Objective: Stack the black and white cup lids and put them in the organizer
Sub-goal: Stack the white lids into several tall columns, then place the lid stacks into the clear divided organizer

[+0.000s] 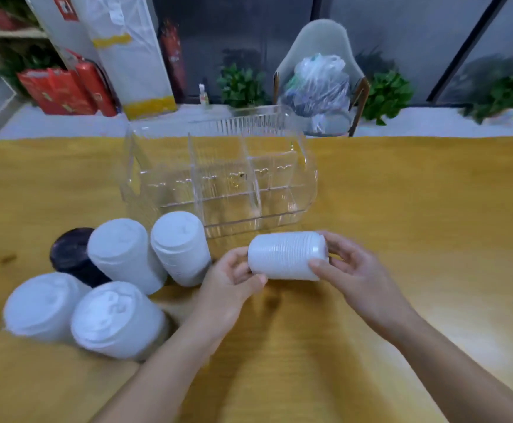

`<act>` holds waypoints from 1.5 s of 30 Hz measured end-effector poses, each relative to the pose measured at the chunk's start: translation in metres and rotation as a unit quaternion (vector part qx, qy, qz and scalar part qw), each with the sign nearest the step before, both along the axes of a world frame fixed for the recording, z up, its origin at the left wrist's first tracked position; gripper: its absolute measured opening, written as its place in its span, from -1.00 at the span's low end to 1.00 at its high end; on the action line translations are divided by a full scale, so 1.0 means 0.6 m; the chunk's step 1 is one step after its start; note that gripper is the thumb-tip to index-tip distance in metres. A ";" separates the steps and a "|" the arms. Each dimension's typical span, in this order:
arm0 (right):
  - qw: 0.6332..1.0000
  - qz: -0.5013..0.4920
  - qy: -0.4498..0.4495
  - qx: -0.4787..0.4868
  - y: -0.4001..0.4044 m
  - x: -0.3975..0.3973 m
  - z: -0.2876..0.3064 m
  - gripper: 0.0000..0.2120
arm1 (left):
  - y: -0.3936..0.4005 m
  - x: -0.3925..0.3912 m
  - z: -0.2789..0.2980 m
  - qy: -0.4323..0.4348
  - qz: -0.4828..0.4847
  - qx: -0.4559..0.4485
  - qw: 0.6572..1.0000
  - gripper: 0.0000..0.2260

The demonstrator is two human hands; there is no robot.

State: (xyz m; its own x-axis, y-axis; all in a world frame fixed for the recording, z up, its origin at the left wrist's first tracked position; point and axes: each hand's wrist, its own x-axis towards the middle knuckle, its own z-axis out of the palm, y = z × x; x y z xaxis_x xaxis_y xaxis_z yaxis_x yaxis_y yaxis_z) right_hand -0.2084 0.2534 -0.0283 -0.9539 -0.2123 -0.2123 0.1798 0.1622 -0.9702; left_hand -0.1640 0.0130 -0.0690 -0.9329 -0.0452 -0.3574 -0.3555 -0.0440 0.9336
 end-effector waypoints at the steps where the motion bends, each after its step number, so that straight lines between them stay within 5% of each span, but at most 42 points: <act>1: 1.000 -0.013 -0.011 0.005 0.001 0.007 0.013 -0.50 | 0.002 0.006 0.011 -0.013 -0.004 0.007 1.000 -0.62; 14: 0.997 -0.051 -0.045 0.038 -0.014 0.065 0.301 -0.38 | -0.007 0.035 0.298 -0.031 -0.011 -0.030 0.999 -0.73; 19: 0.998 -0.047 -0.006 0.046 -0.011 0.002 0.335 -0.55 | 0.017 -0.026 0.332 -0.021 0.035 -0.028 0.999 -0.72; 27: 0.985 0.053 0.089 0.140 -0.001 -0.212 0.349 -0.39 | 0.054 -0.183 0.330 0.008 0.120 -0.056 0.991 -0.56; 35: 0.932 0.152 0.181 0.273 -0.049 -0.397 0.300 -0.34 | 0.055 -0.307 0.284 -0.019 0.163 -0.081 0.983 -0.63; 45: 0.878 0.199 0.247 0.359 -0.093 -0.466 0.239 -0.33 | 0.061 -0.353 0.265 -0.094 0.096 -0.101 0.986 -0.64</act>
State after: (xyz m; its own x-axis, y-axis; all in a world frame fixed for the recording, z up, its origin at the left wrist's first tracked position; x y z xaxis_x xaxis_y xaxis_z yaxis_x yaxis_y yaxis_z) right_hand -0.4880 0.1975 0.1151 -0.8475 -0.5308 -0.0095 -0.4436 0.7179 -0.5366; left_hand -0.3761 0.0498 0.0900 -0.8178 -0.3030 -0.4893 -0.5270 0.0524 0.8483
